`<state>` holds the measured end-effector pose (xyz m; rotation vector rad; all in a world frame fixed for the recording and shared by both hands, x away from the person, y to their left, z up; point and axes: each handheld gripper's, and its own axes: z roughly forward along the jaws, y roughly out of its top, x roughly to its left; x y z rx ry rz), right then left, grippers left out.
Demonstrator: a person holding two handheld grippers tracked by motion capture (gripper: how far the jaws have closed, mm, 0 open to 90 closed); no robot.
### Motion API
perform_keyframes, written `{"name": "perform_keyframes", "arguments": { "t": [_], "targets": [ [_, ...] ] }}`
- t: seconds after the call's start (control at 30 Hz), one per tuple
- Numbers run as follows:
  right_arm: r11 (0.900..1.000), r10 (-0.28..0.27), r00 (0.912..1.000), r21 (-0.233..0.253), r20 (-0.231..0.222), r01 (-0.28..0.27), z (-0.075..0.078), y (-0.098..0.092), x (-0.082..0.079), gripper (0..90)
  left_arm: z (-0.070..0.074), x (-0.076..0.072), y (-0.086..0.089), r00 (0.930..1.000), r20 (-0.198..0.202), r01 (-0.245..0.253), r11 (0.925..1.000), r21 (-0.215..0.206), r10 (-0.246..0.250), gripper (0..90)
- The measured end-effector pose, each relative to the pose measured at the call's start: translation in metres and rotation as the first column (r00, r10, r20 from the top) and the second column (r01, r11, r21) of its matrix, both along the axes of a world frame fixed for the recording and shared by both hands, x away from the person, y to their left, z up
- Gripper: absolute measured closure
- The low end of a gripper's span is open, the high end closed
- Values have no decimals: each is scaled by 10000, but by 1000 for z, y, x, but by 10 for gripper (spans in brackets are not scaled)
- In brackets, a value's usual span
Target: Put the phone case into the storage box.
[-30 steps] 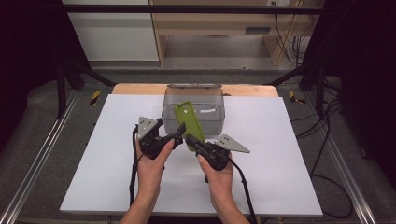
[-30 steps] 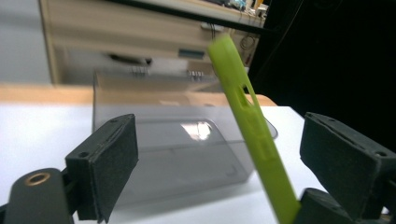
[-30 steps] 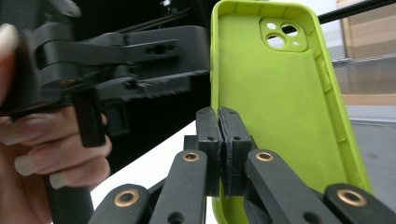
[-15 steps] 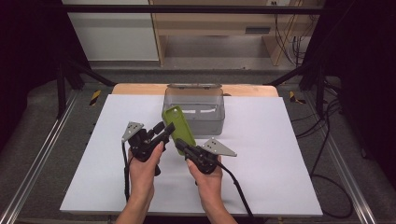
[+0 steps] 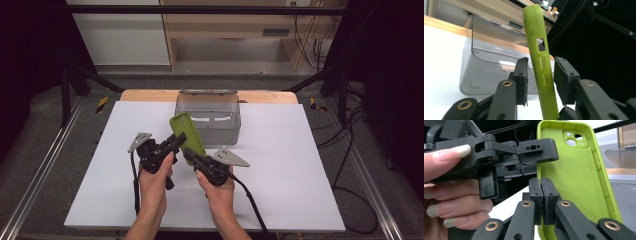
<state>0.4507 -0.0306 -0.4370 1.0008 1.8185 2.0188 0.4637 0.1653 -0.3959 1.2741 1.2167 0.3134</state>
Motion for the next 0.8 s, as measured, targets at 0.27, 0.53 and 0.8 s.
{"name": "perform_keyframes", "arguments": {
  "t": [0.27,0.53,0.8],
  "targets": [
    [10000,26,10000,-90,-62,-27,-2,3,0,880,-3,-2,3,10000,-6,-91,9998,-164,91,719],
    [10000,11,9999,-98,-110,-12,-3,5,1,880,-5,-3,3,9997,-190,-181,9986,-499,171,743],
    [9997,4,9999,-228,-155,-8,-5,7,0,880,-7,-4,3,9996,-214,-197,9979,-616,184,764]
  ]
}}
